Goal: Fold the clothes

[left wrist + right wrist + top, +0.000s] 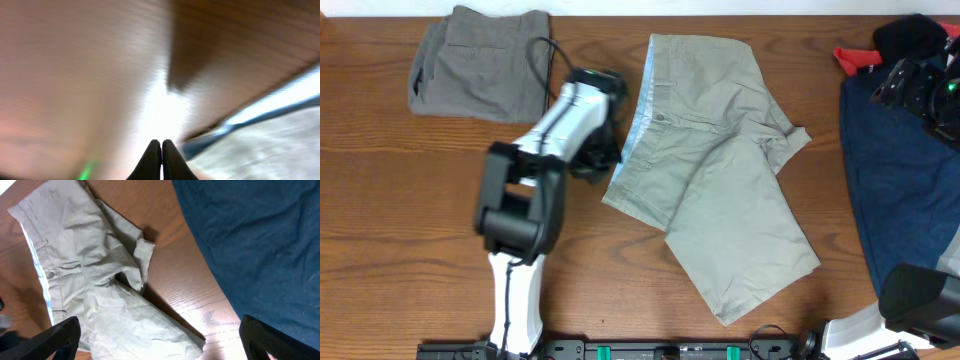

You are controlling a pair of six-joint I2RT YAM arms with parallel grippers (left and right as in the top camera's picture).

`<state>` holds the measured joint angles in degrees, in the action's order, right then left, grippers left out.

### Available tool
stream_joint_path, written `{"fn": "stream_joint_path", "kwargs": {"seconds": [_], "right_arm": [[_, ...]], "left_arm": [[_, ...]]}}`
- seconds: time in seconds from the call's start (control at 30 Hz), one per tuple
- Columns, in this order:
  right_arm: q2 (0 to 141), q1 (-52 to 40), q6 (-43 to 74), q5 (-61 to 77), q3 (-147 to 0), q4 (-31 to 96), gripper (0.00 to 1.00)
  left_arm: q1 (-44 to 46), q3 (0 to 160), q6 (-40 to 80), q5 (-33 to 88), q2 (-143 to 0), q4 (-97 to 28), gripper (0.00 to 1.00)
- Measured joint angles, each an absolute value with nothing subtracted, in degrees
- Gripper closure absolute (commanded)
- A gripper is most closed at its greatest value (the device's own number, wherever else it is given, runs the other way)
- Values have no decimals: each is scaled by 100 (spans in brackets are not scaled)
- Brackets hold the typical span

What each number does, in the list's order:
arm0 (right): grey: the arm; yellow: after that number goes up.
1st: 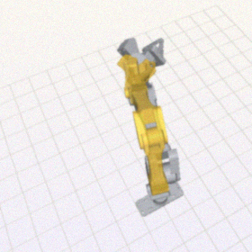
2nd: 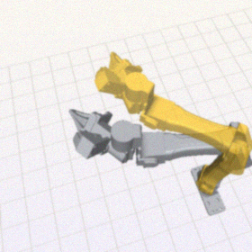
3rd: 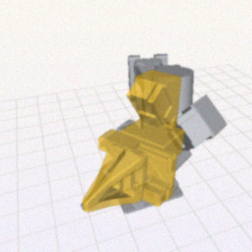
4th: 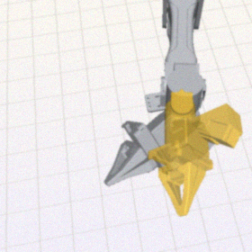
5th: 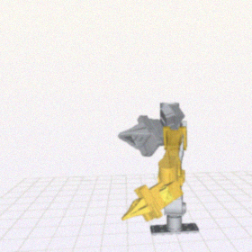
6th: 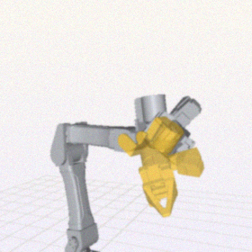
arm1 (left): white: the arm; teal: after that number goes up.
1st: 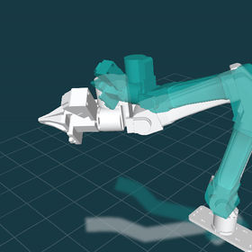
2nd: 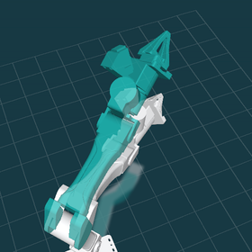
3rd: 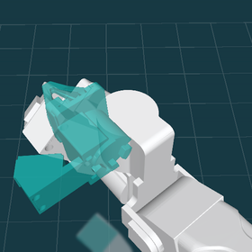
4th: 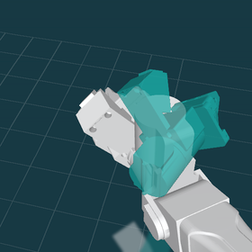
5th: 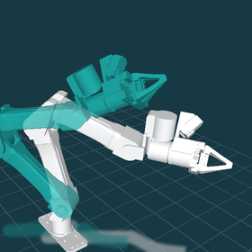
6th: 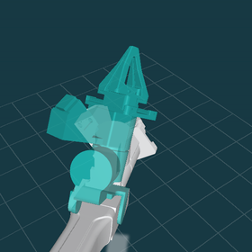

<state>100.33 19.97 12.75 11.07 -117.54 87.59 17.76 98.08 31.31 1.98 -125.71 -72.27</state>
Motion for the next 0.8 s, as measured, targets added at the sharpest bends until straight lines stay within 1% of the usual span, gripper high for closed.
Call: {"fn": "stream_joint_path", "kwargs": {"seconds": [0.1, 0.23, 0.4, 0.43, 0.47, 0.5, 0.53, 0.57, 0.63, 0.67, 0.77, 0.8], "right_arm": [[10022, 1909, 1273, 1105, -11651, 8755, 1], [9998, 1575, 1221, 1105, -11281, 8639, 1], [9990, 1103, 1155, 1114, -10578, 8294, 1], [9990, 1024, 1151, 1111, -10409, 8180, 1], [9990, 963, 1151, 1114, -10259, 8106, 1], [9990, 917, 1153, 1114, -10116, 8044, 1], [9990, 884, 1155, 1111, -9985, 7994, 1], [9990, 864, 1155, 1114, -9861, 7937, 1], [9990, 849, 1157, 1111, -9653, 7881, 1], [9990, 849, 1157, 1111, -9566, 7867, 1], [9990, 849, 1160, 1109, -9445, 7856, 1], [9990, 849, 1160, 1109, -9435, 7859, 1]], "left_arm": [[1452, 9808, 3105, -47, -12154, -7474, 94], [1111, 9808, 3100, -270, -11723, -7738, 94], [954, 9808, 2882, -156, -11559, -7452, 93], [982, 9808, 2746, -12, -11561, -7352, 84], [1024, 9806, 2563, 174, -11561, -7247, 68], [1085, 9802, 2370, 366, -11561, -7159, 49], [1170, 9797, 2228, 567, -11561, -7087, 35], [1267, 9778, 2121, 714, -11561, -7017, 24], [1483, 9666, 1942, 934, -11561, -6888, 11], [1590, 9577, 1874, 1020, -11561, -6847, 6], [1879, 9255, 1745, 1188, -11561, -6700, 0], [1951, 9111, 1721, 1225, -11561, -6602, 1]]}}
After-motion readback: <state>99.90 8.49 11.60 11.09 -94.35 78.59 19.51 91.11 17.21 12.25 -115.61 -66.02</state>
